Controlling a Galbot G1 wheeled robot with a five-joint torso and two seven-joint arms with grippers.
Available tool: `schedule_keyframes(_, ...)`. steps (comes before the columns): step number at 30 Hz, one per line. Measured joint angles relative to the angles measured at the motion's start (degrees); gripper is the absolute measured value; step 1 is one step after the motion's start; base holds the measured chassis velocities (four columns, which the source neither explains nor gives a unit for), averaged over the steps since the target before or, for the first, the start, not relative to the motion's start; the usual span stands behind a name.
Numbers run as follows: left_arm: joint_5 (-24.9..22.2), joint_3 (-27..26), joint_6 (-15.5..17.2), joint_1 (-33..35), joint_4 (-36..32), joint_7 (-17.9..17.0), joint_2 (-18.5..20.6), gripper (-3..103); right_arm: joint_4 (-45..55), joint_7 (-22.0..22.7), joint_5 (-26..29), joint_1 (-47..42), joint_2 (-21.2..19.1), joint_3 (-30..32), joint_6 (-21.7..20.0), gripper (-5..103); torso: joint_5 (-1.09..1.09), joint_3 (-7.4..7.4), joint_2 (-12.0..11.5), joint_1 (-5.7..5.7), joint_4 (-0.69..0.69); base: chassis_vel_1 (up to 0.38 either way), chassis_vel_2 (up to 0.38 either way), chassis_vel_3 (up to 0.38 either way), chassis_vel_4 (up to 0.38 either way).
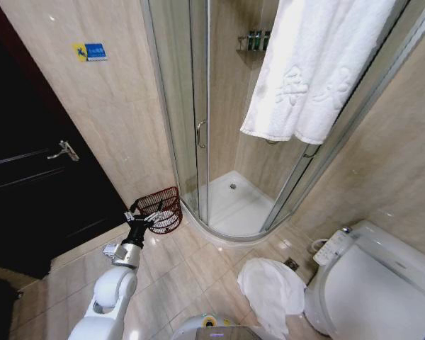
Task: Discard the used towel into the hamper.
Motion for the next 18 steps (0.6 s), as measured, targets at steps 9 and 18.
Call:
schedule_keyframes(9,-0.2,0.0,-1.3,0.5,0.5,0.1,0.0,100,-0.5,4.5,-2.1,0.8,0.9,-1.0,-2.7,100,0.02,0.00,0.0,0.00,0.00,0.000,0.000,0.000,0.000)
schedule_keyframes(18,0.1,0.4,-1.3,0.1,0.0,0.2,-0.4,100,-1.0,6.6,-1.3,0.5,0.3,-1.2,-3.8,100,0.01,-0.01,0.0,-0.01,0.00,0.000,0.000,0.000,0.000)
